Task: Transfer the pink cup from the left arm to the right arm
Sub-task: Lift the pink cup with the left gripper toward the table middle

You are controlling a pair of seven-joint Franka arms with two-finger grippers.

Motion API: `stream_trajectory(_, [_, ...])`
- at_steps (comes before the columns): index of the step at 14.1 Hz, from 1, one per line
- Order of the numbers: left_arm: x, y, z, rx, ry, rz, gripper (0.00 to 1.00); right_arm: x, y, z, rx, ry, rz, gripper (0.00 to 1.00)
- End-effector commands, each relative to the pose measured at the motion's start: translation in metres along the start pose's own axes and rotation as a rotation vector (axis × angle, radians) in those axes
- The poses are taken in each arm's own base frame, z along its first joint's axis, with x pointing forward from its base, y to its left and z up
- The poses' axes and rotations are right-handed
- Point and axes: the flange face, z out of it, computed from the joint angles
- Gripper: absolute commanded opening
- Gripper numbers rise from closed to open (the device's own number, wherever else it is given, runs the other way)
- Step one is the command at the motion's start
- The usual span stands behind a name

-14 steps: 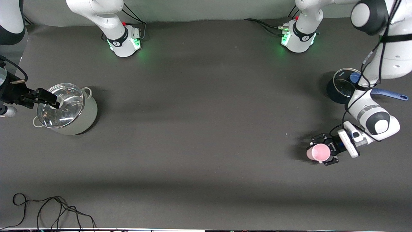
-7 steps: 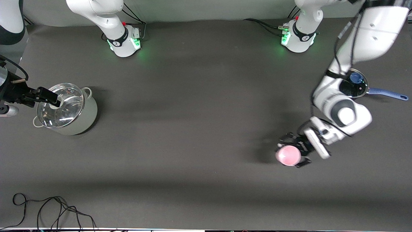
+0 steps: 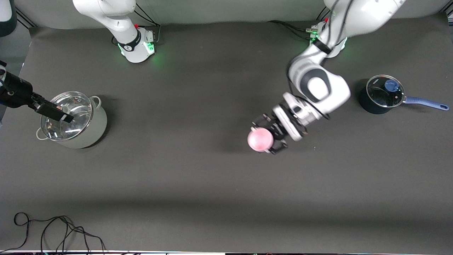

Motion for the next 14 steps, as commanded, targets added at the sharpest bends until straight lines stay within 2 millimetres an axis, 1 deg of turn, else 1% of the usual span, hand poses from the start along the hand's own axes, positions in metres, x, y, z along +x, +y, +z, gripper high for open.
stream_trajectory(1, [0.028, 0.047, -0.001, -0.002, 0.004, 0.000, 0.39, -0.011, -0.016, -0.004, 0.080, -0.103, 0.307, 0.99])
stream_trajectory(2, [0.040, 0.065, -0.001, 0.000, 0.006, -0.006, 0.39, -0.016, -0.022, -0.003, 0.083, -0.117, 0.366, 0.99])
stream_trajectory(3, [0.052, 0.085, -0.002, 0.004, 0.005, -0.004, 0.39, -0.032, -0.036, 0.005, 0.060, -0.136, 0.387, 0.99])
stream_trajectory(4, [0.065, 0.101, -0.003, 0.011, 0.010, -0.012, 0.39, -0.052, -0.050, 0.011, 0.032, -0.157, 0.403, 0.99])
stream_trajectory(5, [0.073, 0.117, -0.004, 0.019, 0.009, -0.019, 0.39, -0.070, -0.062, 0.014, 0.005, -0.172, 0.430, 0.99])
stream_trajectory(6, [0.079, 0.132, -0.004, 0.018, 0.006, -0.020, 0.39, -0.092, -0.076, 0.018, -0.024, -0.184, 0.458, 0.99])
stream_trajectory(8, [0.085, 0.156, -0.006, 0.015, 0.001, -0.021, 0.39, -0.129, -0.098, 0.019, -0.057, -0.194, 0.487, 0.99])
stream_trajectory(9, [0.087, 0.162, -0.007, 0.018, -0.002, -0.022, 0.39, -0.146, -0.108, 0.018, -0.063, -0.194, 0.500, 0.99])
stream_trajectory(11, [0.091, 0.176, -0.005, 0.004, 0.001, -0.019, 0.39, -0.186, -0.132, 0.007, -0.051, -0.189, 0.507, 0.99])
stream_trajectory(13, [0.096, 0.179, -0.005, 0.000, 0.011, -0.032, 0.40, -0.214, -0.154, 0.010, -0.057, -0.191, 0.513, 0.99])
stream_trajectory(14, [0.099, 0.179, -0.006, 0.008, 0.013, -0.034, 0.40, -0.225, -0.163, 0.016, -0.068, -0.187, 0.510, 0.99])
